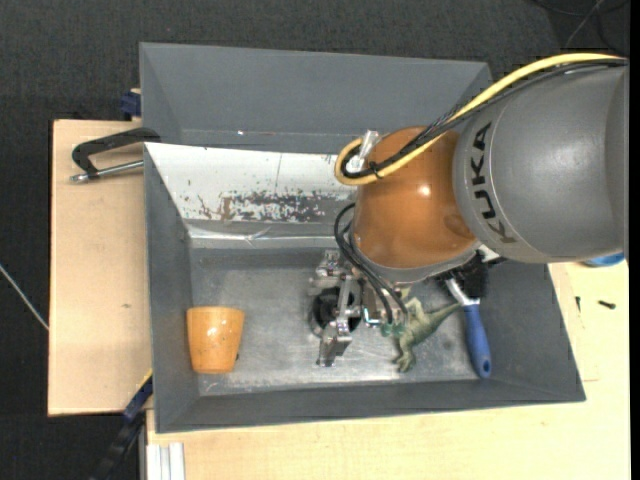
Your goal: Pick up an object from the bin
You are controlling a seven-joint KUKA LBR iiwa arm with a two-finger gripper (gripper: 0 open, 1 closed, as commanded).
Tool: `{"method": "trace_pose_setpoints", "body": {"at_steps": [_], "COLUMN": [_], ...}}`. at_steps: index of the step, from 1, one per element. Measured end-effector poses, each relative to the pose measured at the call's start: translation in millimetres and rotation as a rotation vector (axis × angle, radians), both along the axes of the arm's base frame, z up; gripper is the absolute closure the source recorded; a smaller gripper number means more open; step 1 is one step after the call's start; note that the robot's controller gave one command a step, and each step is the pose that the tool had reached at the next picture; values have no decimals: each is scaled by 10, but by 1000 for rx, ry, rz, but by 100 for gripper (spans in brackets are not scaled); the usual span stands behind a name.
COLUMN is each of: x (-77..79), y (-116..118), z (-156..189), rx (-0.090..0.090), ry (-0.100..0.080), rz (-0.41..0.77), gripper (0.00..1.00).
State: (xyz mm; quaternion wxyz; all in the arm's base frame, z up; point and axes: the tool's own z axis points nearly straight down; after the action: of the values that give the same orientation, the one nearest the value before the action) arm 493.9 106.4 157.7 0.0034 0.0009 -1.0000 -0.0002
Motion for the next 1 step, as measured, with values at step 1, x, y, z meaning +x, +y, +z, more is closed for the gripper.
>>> {"method": "trace_pose_setpoints", "body": {"at_steps": [1], "x": [390], "y": [-568], "z": [-822], "rx": [1], "ry": [-26], "rz": [341], "gripper": [0]}}
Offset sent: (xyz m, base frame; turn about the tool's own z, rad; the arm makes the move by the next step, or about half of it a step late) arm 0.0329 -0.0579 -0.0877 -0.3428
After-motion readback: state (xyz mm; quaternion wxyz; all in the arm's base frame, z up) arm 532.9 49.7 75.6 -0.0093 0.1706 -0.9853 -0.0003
